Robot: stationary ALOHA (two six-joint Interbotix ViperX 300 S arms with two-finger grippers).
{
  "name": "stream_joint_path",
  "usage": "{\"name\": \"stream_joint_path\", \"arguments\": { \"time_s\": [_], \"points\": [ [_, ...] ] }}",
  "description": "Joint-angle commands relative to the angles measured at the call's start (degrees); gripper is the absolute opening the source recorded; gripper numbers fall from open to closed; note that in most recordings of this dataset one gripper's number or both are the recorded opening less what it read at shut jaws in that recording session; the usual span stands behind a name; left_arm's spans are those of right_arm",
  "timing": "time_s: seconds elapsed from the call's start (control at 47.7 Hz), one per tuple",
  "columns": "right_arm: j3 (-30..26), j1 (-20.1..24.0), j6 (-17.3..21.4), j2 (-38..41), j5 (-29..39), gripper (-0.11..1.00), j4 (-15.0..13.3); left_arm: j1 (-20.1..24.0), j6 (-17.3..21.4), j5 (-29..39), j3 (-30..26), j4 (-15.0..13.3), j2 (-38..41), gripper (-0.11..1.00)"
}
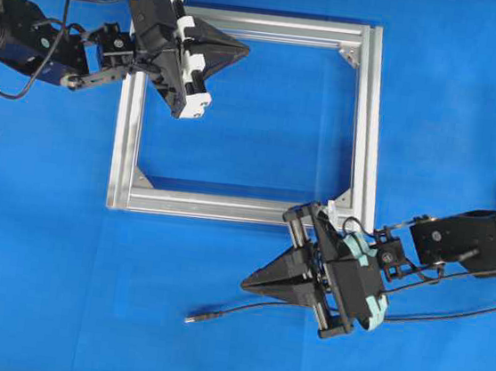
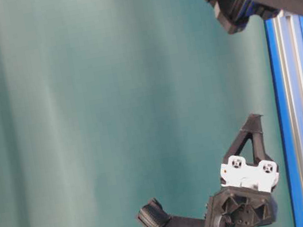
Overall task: Insert the wire through the string loop located on the right side.
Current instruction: 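Lower the right gripper onto the black USB cable near its plug and close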
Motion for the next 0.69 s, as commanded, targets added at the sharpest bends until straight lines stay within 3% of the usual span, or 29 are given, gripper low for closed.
{"name": "stream_joint_path", "arguments": {
  "time_s": [0.0, 0.21, 0.462, 0.566, 0.671],
  "points": [
    [-0.88, 0.62, -0.09, -2.72, 0.09, 0.00, -0.26, -0.53, -0.09, 0.70, -0.88, 0.79, -2.46, 0.00],
    [-0.97, 0.70, 0.70, -3.69, 5.71, -0.06, -0.26, -0.53, -0.09, 1.05, -1.05, 0.88, -2.46, 0.00],
    [-1.05, 1.41, 2.90, -3.69, 5.98, -0.05, -0.18, -0.62, -0.09, 0.97, -1.05, 0.88, -2.46, 0.00],
    [-1.05, 1.41, 4.13, -3.69, 6.06, 0.04, -0.09, -0.62, -0.09, 0.97, -1.05, 0.88, -2.46, 0.00],
    [-1.14, 1.85, 4.83, -3.69, 6.06, 0.26, 0.00, -0.62, -0.09, 0.97, -0.97, 0.88, -2.55, 0.00]
  ]
}}
